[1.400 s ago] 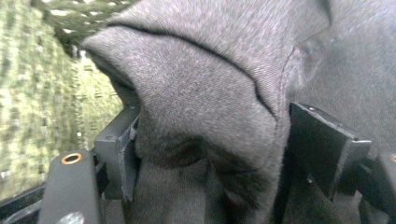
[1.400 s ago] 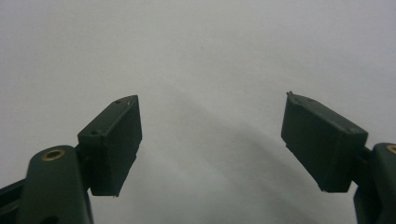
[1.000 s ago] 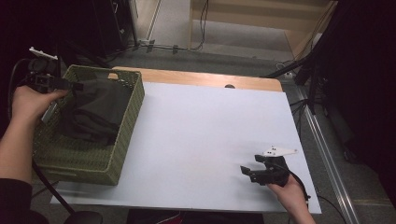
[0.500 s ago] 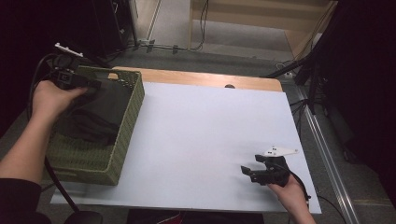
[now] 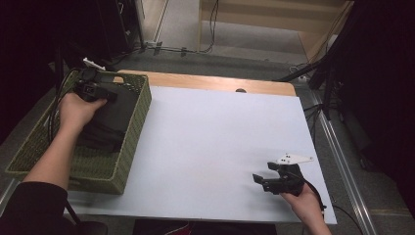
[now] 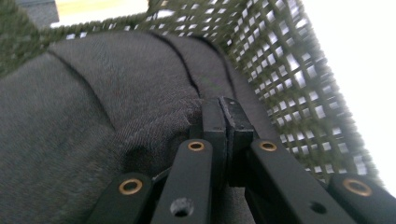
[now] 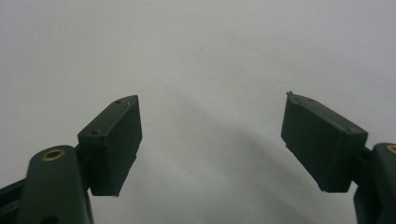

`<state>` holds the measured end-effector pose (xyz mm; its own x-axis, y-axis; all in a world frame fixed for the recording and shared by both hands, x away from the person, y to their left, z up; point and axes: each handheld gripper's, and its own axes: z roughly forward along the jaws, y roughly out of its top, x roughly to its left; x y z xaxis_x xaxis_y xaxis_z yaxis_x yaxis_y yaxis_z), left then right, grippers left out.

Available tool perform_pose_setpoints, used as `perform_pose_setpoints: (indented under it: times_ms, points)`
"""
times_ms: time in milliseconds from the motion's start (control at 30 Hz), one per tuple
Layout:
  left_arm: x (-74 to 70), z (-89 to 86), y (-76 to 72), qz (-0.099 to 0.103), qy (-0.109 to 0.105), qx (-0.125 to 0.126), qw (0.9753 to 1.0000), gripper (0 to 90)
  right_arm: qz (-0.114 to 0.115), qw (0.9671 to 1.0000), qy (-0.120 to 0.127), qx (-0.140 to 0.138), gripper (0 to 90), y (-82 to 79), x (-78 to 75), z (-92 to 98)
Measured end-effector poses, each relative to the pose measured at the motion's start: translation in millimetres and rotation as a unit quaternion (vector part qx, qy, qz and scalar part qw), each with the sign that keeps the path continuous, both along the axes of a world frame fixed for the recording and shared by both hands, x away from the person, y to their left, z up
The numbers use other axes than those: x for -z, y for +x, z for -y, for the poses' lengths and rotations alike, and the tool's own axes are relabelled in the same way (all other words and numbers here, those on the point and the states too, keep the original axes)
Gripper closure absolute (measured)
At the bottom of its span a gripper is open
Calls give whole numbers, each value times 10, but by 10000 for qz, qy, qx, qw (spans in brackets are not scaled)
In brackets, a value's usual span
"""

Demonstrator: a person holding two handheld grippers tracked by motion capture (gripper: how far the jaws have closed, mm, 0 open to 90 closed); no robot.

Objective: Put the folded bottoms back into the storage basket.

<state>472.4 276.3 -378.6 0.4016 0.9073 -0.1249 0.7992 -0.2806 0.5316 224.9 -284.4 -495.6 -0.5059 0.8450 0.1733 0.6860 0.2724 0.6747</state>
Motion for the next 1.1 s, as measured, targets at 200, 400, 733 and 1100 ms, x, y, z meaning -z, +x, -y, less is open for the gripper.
perform_pose_setpoints:
  times_ms: [200,400,733,1100]
  points:
    - [184,-173,-13,-33,137,-211,9997,900,-2,10000,-20,-15,190,2,3,-3]
    - [278,-354,-6,130,225,-355,9990,900,-4,10000,-14,-10,190,0,4,-5]
    - [512,-544,-10,172,-164,-550,9982,891,5,10000,-19,-17,191,-4,2,-3]
    - [674,-430,-54,-255,-249,-246,9991,900,22,10000,-33,-38,191,-7,3,-16]
